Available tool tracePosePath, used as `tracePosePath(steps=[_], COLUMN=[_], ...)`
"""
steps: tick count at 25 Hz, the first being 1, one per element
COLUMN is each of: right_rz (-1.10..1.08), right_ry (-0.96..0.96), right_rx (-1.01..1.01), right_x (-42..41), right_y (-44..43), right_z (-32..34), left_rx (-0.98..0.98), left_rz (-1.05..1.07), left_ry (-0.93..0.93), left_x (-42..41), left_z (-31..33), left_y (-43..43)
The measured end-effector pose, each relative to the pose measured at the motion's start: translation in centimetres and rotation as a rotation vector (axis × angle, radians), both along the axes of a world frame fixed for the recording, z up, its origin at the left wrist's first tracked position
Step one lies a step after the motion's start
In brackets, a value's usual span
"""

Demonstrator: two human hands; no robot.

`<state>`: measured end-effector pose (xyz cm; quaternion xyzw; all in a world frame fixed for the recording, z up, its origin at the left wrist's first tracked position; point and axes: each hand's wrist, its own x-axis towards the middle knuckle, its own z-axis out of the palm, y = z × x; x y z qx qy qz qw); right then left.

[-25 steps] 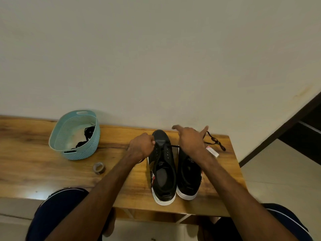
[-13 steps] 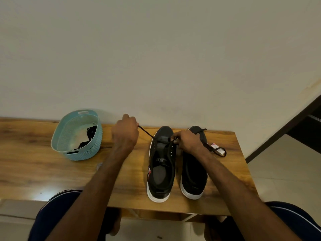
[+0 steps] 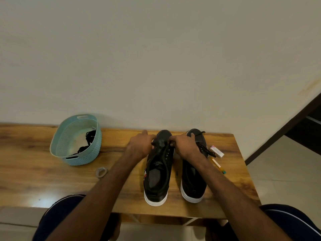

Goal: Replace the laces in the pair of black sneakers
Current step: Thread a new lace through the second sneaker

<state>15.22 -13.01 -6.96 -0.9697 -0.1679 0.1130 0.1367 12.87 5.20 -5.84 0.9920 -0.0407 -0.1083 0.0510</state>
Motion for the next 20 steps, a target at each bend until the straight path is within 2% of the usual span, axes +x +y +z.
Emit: tracePosePath(steps=[4, 7, 13, 17, 20], right_rz=[0.017, 0.017, -0.065, -0.082, -0.098], right_ry=[-0.035, -0.058, -0.07, -0.059, -0.059], right_rx=[-0.007, -0.033, -0.027, -0.022, 0.028], right_x=[0.2, -0.1, -0.2, -0.3, -0.5], right_y=[0.1, 0.1, 0.1, -0.1, -0.1], right_z=[-0.5, -0.7, 0.0, 0.0, -0.4], left_rx=[0.121, 0.133, 0.216, 0.046, -0.099], left_rz=[-0.031, -0.013, 0.313, 0.563, 0.55], left_ry=[-0.06, -0.068, -0.298, -0.358, -0.441], left_x=[0.2, 0.1, 0.4, -0.9, -2.1], left_z=[-1.3, -1.3, 3.1, 5.0, 6.6], left_y=[-1.2, -0.8, 4.4, 7.7, 7.7])
